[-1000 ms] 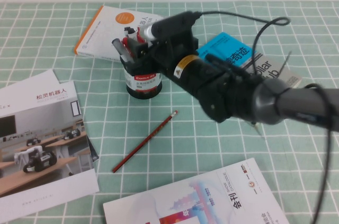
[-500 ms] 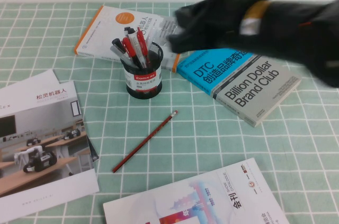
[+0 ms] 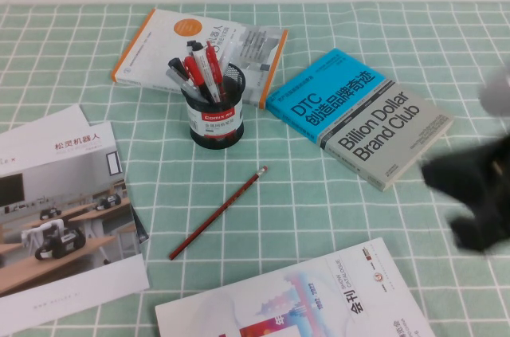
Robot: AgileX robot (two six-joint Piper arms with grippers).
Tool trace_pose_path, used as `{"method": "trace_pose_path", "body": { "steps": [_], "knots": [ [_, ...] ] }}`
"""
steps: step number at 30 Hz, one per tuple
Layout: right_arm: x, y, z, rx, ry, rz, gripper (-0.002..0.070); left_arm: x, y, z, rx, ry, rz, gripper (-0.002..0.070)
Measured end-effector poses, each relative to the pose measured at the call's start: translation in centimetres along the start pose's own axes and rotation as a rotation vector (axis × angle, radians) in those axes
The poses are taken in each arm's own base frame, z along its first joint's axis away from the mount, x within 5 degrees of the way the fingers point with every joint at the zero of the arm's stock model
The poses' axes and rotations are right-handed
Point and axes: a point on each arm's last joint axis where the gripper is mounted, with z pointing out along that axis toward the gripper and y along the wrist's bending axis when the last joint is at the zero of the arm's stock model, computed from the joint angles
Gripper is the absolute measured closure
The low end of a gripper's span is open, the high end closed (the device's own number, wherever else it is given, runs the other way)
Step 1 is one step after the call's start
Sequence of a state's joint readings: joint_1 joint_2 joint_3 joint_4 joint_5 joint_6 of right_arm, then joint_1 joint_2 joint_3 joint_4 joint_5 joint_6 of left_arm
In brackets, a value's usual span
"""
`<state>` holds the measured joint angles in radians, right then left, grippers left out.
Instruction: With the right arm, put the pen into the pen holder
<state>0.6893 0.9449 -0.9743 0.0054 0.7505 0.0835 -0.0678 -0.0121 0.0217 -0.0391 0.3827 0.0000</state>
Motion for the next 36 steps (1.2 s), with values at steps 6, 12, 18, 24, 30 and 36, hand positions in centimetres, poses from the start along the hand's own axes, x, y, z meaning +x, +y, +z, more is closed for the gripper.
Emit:
{"method": "trace_pose_path", "body": {
  "steps": [6,12,18,24,30,36],
  "knots": [
    [2.4,-0.3,-0.3,0.020,0.083,-0.013,0.0695,0.0,0.0,0.0,0.000,0.000,0.000,0.0680],
    [5.3,-1.5,1.9,0.078,0.069,0.005,0.0695,0.0,0.0,0.0,0.000,0.000,0.000,0.0680],
    [10.3,-5.7,1.0,0.287,-0.147,0.213,0.0695,0.0,0.0,0.0,0.000,0.000,0.000,0.0680],
    [16.4,-6.8,-0.6,0.488,-0.375,0.299,0.0695,0.0,0.0,0.0,0.000,0.000,0.000,0.0680],
    [21.1,-6.1,-0.2,0.546,-0.467,0.300,0.0695,0.0,0.0,0.0,0.000,0.000,0.000,0.0680],
    [22.5,-5.5,-0.4,0.544,-0.563,0.268,0.0695,0.0,0.0,0.0,0.000,0.000,0.000,0.0680]
  ]
}}
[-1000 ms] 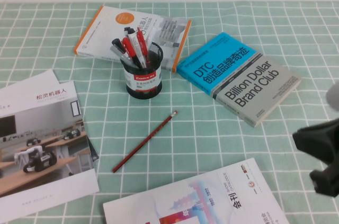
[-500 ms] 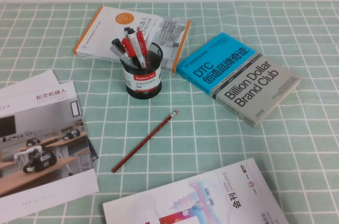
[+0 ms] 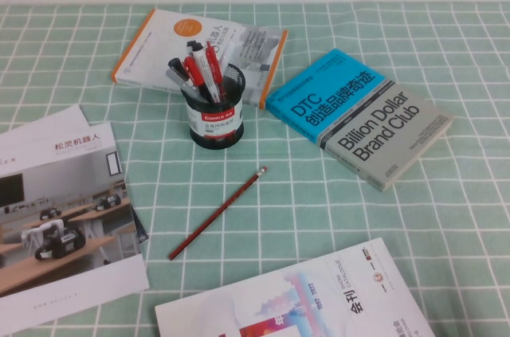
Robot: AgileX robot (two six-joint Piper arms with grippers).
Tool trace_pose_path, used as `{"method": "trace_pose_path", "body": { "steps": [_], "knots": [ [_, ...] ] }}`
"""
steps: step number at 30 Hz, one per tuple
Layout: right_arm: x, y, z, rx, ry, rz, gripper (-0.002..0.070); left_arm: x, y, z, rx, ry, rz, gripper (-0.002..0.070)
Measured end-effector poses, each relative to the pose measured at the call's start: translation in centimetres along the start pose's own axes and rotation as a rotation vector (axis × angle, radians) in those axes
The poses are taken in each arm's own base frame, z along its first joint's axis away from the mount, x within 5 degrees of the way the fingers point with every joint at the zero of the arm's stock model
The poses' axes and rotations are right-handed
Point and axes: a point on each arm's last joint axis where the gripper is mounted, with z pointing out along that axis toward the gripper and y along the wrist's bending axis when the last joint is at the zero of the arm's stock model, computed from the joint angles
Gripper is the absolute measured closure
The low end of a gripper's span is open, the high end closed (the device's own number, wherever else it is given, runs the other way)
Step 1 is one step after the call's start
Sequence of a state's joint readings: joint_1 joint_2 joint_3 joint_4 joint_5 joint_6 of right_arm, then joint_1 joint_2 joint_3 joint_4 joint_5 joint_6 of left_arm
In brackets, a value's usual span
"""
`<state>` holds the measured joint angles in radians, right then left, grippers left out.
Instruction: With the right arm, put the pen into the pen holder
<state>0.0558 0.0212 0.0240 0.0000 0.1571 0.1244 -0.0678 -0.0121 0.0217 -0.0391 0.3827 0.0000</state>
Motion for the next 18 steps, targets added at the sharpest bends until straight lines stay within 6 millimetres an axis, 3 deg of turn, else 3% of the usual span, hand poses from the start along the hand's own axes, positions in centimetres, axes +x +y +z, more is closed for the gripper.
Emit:
{"method": "trace_pose_path", "body": {
  "steps": [18],
  "knots": [
    [1.6,0.1,-0.3,-0.031,0.165,-0.031,0.0695,0.0,0.0,0.0,0.000,0.000,0.000,0.0680]
  ]
}}
